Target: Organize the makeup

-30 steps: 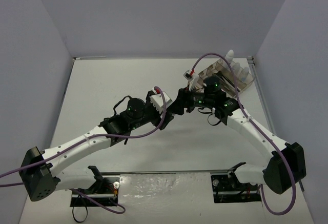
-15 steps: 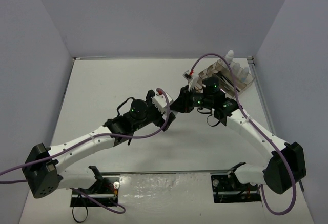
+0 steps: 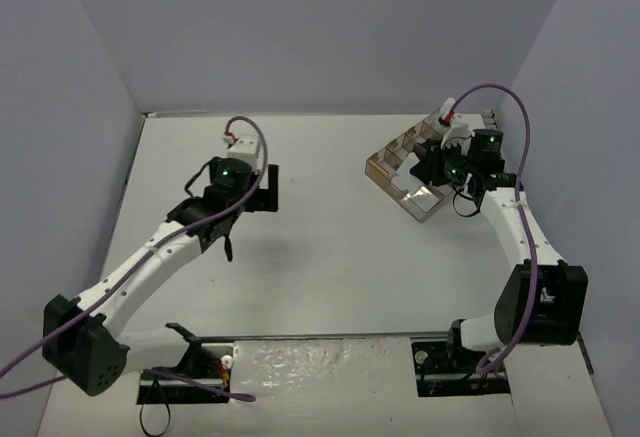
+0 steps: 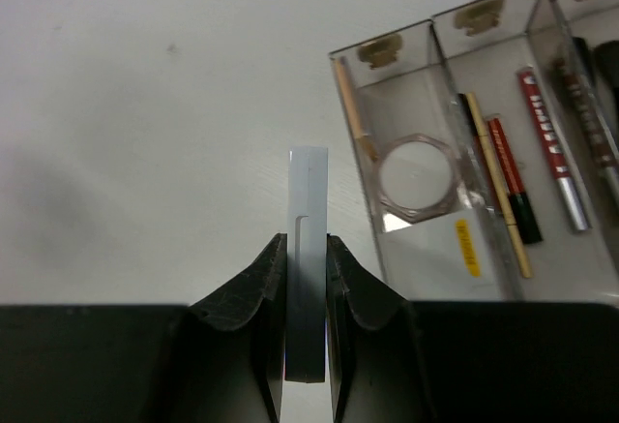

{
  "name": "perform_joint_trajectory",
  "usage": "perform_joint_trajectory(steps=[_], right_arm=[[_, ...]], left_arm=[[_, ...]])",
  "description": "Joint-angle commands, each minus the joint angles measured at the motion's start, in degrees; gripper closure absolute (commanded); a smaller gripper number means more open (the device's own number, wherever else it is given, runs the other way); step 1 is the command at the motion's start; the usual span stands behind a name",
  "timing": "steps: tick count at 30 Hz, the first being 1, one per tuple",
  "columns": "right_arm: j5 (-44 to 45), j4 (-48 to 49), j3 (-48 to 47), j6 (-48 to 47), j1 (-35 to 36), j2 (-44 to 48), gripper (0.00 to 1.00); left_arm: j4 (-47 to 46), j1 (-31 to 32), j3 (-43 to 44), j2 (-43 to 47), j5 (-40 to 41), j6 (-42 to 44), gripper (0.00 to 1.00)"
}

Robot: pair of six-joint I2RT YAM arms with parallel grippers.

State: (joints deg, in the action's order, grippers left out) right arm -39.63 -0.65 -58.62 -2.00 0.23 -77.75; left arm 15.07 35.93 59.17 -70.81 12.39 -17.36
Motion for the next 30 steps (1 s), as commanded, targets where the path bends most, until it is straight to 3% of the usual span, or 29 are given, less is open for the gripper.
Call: perform_joint_trajectory(steps=[1, 7, 9, 13, 16, 21, 26, 30], right_arm=[[-2.4, 1.2, -3.4, -9.7, -5.7, -5.1, 1.0], [-1.2, 1.8, -4.2, -15.4, -7.2, -11.2, 1.0], [-0.7, 3.1, -3.9, -16.1, -7.2, -12.3, 1.0], [-0.6, 6.3, -2.0, -15.0, -7.1, -13.2, 0.93], [0.9, 6.3, -0.8, -14.8, -6.6, -12.8, 0.72], [1.7, 6.0, -0.5, -13.1, -5.9, -12.0, 0.51], [5.0, 4.4, -0.5, -10.7, -5.7, -8.5, 0.38], [10.2, 3.9, 0.1, -6.6, -5.7, 0.3, 0.15]], left_arm=[[11.5, -12.5, 3.4, 7.7, -4.9, -8.1, 0.03], [10.9, -19.1, -3.7, 16.5, -2.8, -4.4, 0.03], [10.1, -21.2, -5.9, 18.9, -5.3, -5.1, 0.03], [9.5, -23.0, -7.1, 21.2, -5.3, -5.1, 0.03], [10.0, -23.6, -6.8, 20.6, -7.0, -5.1, 0.03], [10.1, -24.1, -7.1, 20.6, -7.4, -5.5, 0.03], [9.8, -24.1, -7.7, 21.0, -7.3, -5.4, 0.03], [9.9, -24.1, -7.6, 20.8, -6.8, -5.1, 0.03]])
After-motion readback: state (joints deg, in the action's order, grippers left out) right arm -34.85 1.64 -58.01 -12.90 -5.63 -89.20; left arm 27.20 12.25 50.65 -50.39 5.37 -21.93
